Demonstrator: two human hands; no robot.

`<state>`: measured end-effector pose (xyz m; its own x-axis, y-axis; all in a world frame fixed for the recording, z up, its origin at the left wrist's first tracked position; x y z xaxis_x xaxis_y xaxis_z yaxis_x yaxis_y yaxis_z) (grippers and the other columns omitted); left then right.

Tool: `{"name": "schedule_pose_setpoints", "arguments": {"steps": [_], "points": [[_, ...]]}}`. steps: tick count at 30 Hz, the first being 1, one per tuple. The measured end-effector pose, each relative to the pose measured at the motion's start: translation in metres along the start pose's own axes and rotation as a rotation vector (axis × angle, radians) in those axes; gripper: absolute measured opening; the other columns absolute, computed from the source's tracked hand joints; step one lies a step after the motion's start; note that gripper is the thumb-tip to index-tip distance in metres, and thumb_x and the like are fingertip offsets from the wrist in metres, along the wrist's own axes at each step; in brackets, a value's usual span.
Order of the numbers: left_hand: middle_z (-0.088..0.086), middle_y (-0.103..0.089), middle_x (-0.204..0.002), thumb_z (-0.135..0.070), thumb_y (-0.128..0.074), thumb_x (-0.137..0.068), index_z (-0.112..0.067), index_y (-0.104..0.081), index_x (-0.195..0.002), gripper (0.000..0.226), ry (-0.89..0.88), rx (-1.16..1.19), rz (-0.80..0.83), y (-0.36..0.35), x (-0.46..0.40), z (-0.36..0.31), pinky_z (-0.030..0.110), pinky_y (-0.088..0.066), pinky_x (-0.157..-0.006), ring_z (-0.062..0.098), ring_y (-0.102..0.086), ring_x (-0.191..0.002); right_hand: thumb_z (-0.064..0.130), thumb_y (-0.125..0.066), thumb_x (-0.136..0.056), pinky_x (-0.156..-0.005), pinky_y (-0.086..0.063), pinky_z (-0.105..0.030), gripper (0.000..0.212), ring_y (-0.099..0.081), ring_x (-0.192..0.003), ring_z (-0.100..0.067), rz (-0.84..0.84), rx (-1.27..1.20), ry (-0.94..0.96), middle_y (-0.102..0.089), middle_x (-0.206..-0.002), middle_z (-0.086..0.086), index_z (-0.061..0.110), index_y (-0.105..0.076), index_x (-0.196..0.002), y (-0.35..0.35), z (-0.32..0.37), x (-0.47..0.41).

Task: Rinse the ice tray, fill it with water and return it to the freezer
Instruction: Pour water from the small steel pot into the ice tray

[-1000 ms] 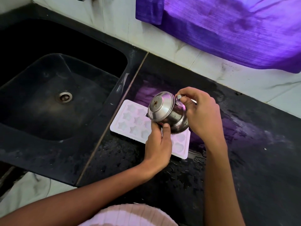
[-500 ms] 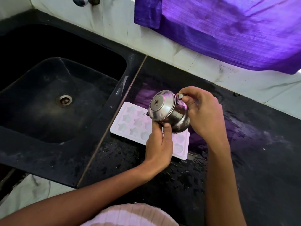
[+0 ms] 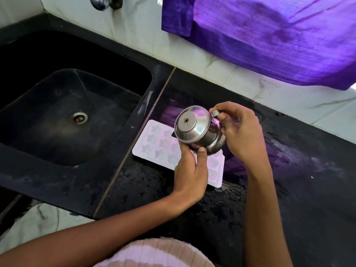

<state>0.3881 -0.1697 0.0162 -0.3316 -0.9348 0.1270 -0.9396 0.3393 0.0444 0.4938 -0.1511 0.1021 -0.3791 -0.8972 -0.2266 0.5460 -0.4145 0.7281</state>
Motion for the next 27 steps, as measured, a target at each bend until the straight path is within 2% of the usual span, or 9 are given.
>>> {"name": "schedule_pose_setpoints", "arguments": {"steps": [3,8,13,19,24,27], "points": [[-0.041,-0.044,-0.097,-0.032,-0.037,-0.099,-0.029,-0.013,-0.148,0.054,0.013,0.017,0.000,0.000,0.004,0.001,0.019,-0.034,-0.085,-0.001,-0.049,-0.098,0.010,-0.052,-0.092,-0.079,-0.053,-0.038,0.023,-0.062,-0.086,-0.006,0.024,0.003,0.016,-0.069,-0.089,0.015,0.028,-0.066,-0.087,-0.002,0.002,0.001],[-0.023,-0.048,-0.120,-0.027,-0.038,-0.099,-0.029,-0.013,-0.147,0.055,0.030,0.035,-0.005,0.001,0.008,0.002,0.018,-0.032,-0.087,0.000,-0.045,-0.103,0.011,-0.052,-0.093,-0.077,-0.052,-0.035,0.022,-0.062,-0.082,-0.008,0.060,0.036,0.032,-0.070,-0.090,0.012,0.026,-0.067,-0.089,-0.006,0.004,0.000],[-0.029,-0.047,-0.107,-0.027,-0.038,-0.099,-0.026,-0.017,-0.146,0.051,0.068,0.047,-0.015,0.001,0.010,0.005,0.016,-0.031,-0.083,0.003,-0.047,-0.103,0.012,-0.052,-0.094,-0.075,-0.051,-0.035,0.021,-0.062,-0.078,-0.012,0.086,0.081,0.046,-0.070,-0.090,0.008,0.025,-0.067,-0.089,-0.010,0.006,0.002],[-0.022,-0.047,-0.117,-0.027,-0.039,-0.099,-0.024,-0.018,-0.146,0.051,0.067,0.057,-0.012,0.001,0.013,0.005,0.018,-0.032,-0.088,0.006,-0.047,-0.111,0.012,-0.052,-0.094,-0.076,-0.048,-0.033,0.021,-0.061,-0.082,-0.014,0.097,0.130,0.057,-0.070,-0.090,0.006,0.026,-0.067,-0.091,-0.009,0.010,0.003],[-0.020,-0.048,-0.122,-0.026,-0.039,-0.099,-0.023,-0.018,-0.146,0.051,0.052,0.068,-0.006,0.000,0.013,0.004,0.019,-0.032,-0.092,0.003,-0.045,-0.111,0.014,-0.052,-0.094,-0.078,-0.049,-0.038,0.019,-0.060,-0.082,-0.014,0.080,0.152,0.090,-0.070,-0.089,0.005,0.024,-0.067,-0.092,-0.006,0.014,0.005],[-0.019,-0.048,-0.123,-0.027,-0.039,-0.100,-0.024,-0.019,-0.146,0.051,0.056,0.070,-0.004,0.000,0.013,0.004,0.018,-0.031,-0.092,0.002,-0.045,-0.111,0.015,-0.051,-0.095,-0.078,-0.049,-0.036,0.019,-0.060,-0.083,-0.014,0.077,0.154,0.087,-0.070,-0.091,0.006,0.024,-0.067,-0.093,-0.005,0.015,0.006]]}}
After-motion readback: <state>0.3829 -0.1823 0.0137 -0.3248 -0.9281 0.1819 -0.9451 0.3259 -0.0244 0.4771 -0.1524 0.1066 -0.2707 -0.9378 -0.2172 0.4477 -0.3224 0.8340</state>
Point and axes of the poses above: each hand's wrist, its own x-axis away from the middle knuckle, its own y-axis out of the back of the hand, z = x × y, the point moved 3 cm from there along -x, towards the middle knuckle
